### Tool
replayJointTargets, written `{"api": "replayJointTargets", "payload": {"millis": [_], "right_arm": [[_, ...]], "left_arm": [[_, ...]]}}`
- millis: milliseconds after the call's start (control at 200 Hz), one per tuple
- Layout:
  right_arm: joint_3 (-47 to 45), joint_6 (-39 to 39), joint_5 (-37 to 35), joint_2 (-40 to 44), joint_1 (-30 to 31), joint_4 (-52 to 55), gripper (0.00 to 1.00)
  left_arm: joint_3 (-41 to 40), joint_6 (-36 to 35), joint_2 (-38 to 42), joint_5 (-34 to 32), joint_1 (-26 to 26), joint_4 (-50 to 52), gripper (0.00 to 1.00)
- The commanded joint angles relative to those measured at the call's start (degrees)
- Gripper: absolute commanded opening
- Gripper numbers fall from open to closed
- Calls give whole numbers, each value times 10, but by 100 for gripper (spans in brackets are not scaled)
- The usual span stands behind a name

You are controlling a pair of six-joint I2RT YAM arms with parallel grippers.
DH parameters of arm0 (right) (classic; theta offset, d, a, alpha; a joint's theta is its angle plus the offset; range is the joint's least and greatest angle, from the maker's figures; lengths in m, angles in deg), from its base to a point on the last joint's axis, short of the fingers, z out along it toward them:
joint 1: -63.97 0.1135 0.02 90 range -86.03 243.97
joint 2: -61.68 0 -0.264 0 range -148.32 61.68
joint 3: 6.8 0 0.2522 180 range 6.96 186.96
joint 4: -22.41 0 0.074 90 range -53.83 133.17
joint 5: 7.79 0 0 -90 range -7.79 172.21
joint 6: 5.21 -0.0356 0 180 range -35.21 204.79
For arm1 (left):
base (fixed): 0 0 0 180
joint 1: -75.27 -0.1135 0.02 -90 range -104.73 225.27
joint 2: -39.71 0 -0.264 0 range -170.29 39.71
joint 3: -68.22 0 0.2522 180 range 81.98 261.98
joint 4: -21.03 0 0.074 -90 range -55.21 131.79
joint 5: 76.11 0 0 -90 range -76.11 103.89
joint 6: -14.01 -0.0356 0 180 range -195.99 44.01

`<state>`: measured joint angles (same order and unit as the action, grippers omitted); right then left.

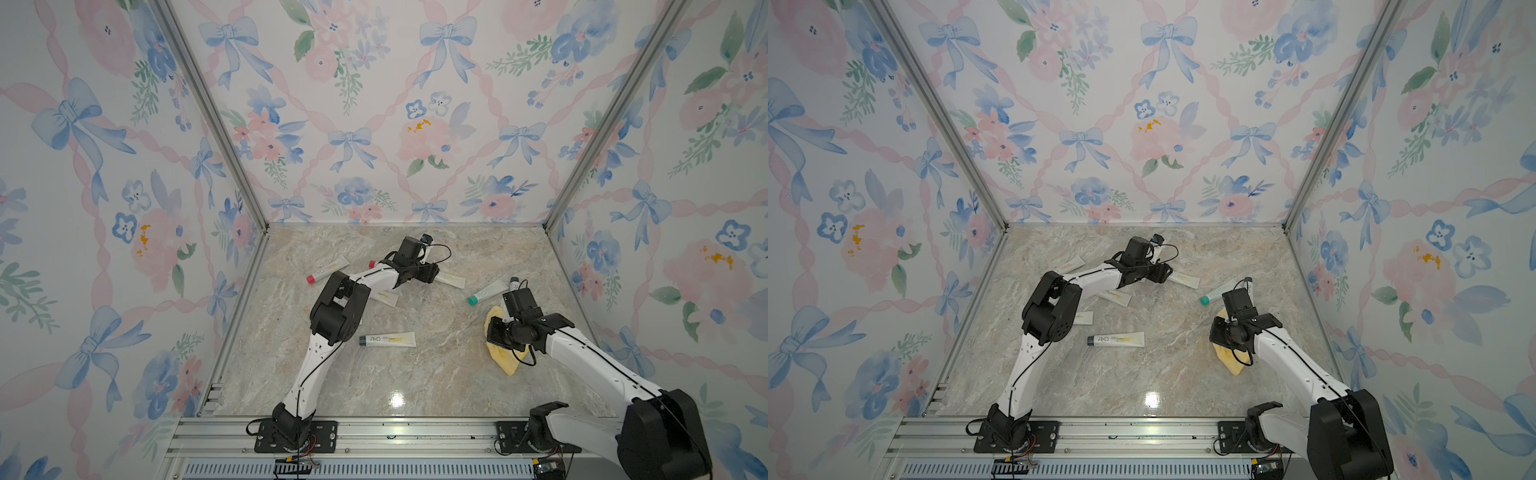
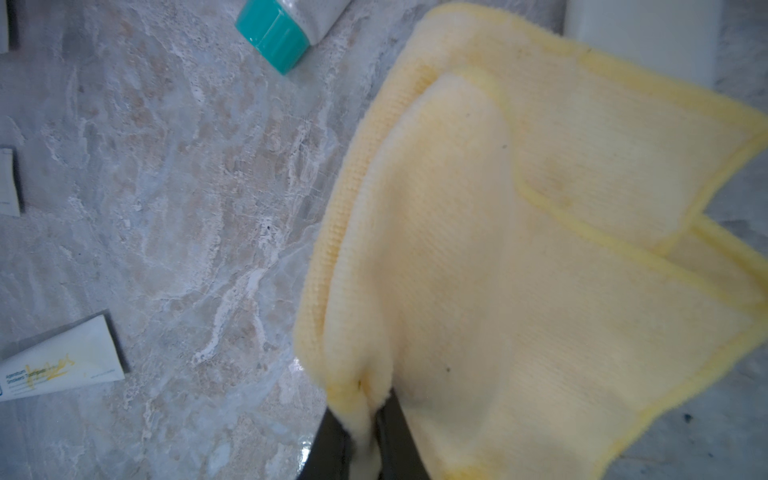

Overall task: Wipe the surface of the toothpaste tube
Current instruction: Move the toothpaste to the center of the board.

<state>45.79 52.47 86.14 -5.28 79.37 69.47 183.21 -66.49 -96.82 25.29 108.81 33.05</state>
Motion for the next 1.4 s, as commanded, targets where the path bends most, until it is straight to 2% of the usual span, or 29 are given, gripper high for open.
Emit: {"api": "replayJointTargets", "payload": {"millis": [0,295,510,670,795,1095,1200,1395], "right_arm": [[-11,8,0,10,-5,14,13],[-16,7,3,12,-6,11,13],[-18,6,5,8,-6,5,13],[-21,6,6,9,-6,3,13],[-22,6,7,12,-6,4,13],[-20,6,6,14,-7,5,13],[-20,6,6,12,-7,5,13],[-21,7,8,-1,-6,-5,13]], "left_arm": [[14,7,-18,33,1,9,74],[-33,5,4,47,9,9,70],[-94,-12,35,15,35,9,64],[-109,-22,39,-11,49,9,59],[-102,-26,33,-22,51,9,52],[-101,-32,30,-30,56,10,24],[-123,-29,48,-29,56,9,20],[-202,-28,120,-36,65,-5,19]]}}
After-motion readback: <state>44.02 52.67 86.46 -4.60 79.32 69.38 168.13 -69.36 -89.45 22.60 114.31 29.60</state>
